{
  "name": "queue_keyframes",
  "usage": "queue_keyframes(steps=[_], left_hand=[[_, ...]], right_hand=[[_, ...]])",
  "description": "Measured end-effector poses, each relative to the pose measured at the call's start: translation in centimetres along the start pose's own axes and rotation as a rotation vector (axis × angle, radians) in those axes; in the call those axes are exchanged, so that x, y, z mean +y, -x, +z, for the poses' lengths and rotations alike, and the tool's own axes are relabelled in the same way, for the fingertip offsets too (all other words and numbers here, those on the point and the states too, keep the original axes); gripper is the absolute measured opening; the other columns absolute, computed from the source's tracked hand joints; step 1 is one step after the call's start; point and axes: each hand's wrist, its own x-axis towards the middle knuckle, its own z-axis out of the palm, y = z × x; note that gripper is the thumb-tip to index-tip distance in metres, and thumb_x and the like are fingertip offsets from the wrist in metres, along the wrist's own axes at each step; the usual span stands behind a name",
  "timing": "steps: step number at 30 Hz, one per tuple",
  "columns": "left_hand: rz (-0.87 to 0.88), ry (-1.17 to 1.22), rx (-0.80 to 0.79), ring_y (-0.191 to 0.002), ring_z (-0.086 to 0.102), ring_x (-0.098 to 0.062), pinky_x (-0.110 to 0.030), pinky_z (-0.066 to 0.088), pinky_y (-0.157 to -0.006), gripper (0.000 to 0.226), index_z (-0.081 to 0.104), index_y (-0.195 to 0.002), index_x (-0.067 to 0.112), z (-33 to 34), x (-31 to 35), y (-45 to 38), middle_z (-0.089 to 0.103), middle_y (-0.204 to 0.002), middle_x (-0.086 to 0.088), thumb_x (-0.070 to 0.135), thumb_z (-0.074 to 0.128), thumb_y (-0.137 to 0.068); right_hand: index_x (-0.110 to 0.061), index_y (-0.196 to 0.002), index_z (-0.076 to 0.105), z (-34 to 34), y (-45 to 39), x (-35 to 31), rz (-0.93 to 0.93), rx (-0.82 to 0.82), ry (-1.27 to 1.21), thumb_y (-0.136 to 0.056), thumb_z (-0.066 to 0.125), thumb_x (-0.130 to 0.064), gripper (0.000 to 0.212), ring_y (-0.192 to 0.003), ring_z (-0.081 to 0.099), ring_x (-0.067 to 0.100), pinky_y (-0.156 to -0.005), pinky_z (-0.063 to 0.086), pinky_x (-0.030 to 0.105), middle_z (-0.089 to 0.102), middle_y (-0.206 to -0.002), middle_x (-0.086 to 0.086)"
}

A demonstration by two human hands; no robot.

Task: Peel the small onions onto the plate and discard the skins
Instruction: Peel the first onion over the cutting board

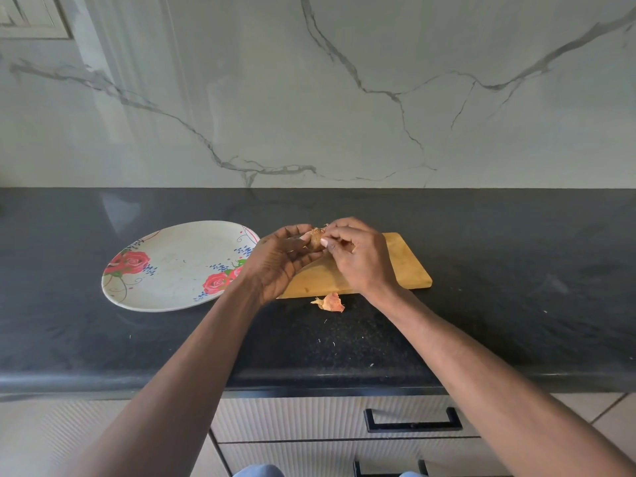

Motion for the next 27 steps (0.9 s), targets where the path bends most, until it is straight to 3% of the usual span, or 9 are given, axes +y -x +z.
queue_keyframes(steps=[4, 10, 15, 19, 22, 25, 27], left_hand=[[0.019, -0.044, -0.024, -0.083, 0.073, -0.024, -0.034, 0.062, -0.079, 0.016, 0.062, -0.105, -0.003, 0.03, -0.08, 0.02, 0.07, -0.094, -0.017, -0.01, 0.054, -0.094], [-0.012, -0.074, -0.013, -0.088, 0.073, -0.027, -0.034, 0.063, -0.079, 0.014, 0.063, -0.102, -0.003, 0.13, -0.02, 0.05, 0.069, -0.099, -0.02, -0.008, 0.051, -0.096], [-0.036, -0.092, -0.052, -0.088, 0.072, -0.026, -0.032, 0.062, -0.076, 0.016, 0.065, -0.097, -0.002, 0.52, -0.01, 0.37, 0.07, -0.097, -0.018, -0.006, 0.05, -0.096], [-0.029, -0.075, -0.026, -0.093, 0.07, -0.031, -0.035, 0.063, -0.077, 0.016, 0.062, -0.103, -0.003, 0.72, 0.08, 0.44, 0.069, -0.103, -0.022, -0.002, 0.047, -0.1], [-0.007, -0.019, 0.042, -0.093, 0.069, -0.035, -0.034, 0.063, -0.078, 0.018, 0.059, -0.109, -0.003, 0.65, 0.23, 0.27, 0.067, -0.106, -0.025, -0.001, 0.043, -0.103], [0.012, 0.003, 0.079, -0.086, 0.072, -0.031, -0.032, 0.063, -0.075, 0.017, 0.058, -0.111, -0.003, 0.47, 0.38, 0.23, 0.069, -0.104, -0.023, -0.001, 0.043, -0.102], [0.021, -0.01, 0.098, -0.084, 0.072, -0.029, -0.032, 0.063, -0.076, 0.016, 0.059, -0.109, -0.002, 0.38, 0.42, 0.24, 0.069, -0.1, -0.02, -0.002, 0.045, -0.101]], right_hand=[[-0.001, -0.094, 0.072, 0.05, -0.07, -0.03, 0.035, -0.01, 0.046, -0.091, 0.067, -0.001, 0.005, -0.088, 0.065, 0.019, -0.077, 0.056, 0.031, 0.07, -0.096, 0.007], [-0.005, -0.098, 0.063, 0.19, -0.02, -0.19, 0.151, -0.063, 0.012, -0.096, 0.06, -0.002, 0.005, -0.09, 0.062, 0.017, -0.071, 0.047, 0.012, 0.068, -0.099, 0.007], [-0.013, -0.094, 0.052, 0.15, 0.05, -0.47, 0.192, -0.084, -0.015, -0.1, 0.055, -0.003, 0.012, -0.084, 0.057, 0.016, -0.065, 0.046, 0.015, 0.062, -0.096, 0.008], [-0.015, -0.095, 0.046, 0.03, 0.07, -0.6, 0.253, -0.074, -0.014, -0.101, 0.051, -0.003, 0.015, -0.08, 0.054, 0.009, -0.059, 0.045, 0.013, 0.057, -0.094, 0.003], [-0.011, -0.094, 0.047, -0.34, -0.08, -0.34, 0.285, -0.061, 0.004, -0.099, 0.053, -0.002, 0.012, -0.08, 0.054, 0.014, -0.059, 0.042, 0.021, 0.056, -0.088, 0.0], [-0.009, -0.09, 0.052, -0.64, -0.1, -0.69, 0.274, -0.088, -0.068, -0.092, 0.063, -0.001, 0.013, -0.071, 0.054, 0.001, -0.06, 0.042, 0.014, 0.056, -0.08, -0.01], [-0.007, -0.091, 0.061, -0.58, -0.02, -0.93, 0.228, -0.132, -0.104, -0.085, 0.067, 0.002, 0.012, -0.07, 0.055, 0.005, -0.061, 0.045, 0.014, 0.061, -0.081, -0.005]])
